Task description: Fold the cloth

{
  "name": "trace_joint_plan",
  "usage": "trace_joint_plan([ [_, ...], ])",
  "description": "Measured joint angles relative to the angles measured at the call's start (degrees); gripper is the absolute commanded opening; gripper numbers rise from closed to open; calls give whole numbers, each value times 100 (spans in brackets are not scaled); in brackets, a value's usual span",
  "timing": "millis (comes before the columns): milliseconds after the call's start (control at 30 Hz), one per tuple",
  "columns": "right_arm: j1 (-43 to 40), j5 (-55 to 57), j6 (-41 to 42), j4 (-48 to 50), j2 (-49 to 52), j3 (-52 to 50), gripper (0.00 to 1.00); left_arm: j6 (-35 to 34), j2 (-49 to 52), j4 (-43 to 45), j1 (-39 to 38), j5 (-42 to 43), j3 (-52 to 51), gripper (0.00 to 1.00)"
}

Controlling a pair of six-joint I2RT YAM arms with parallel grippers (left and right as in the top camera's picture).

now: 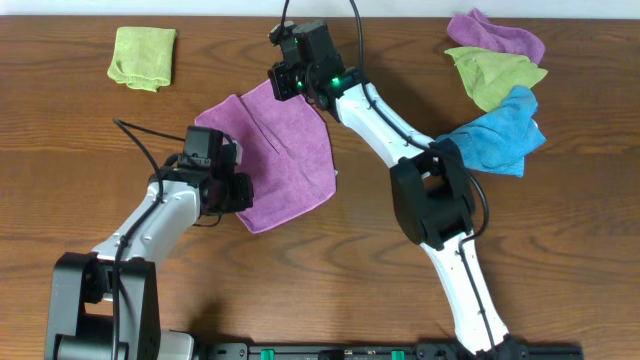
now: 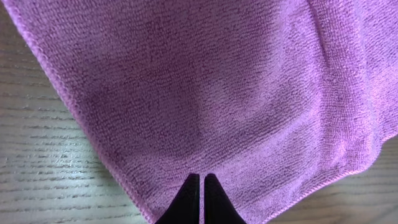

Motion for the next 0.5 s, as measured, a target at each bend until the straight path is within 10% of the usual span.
trace_joint_plan([
  [500, 15, 232, 212, 83, 566, 28, 1, -42, 0, 17, 0, 0, -389, 6],
])
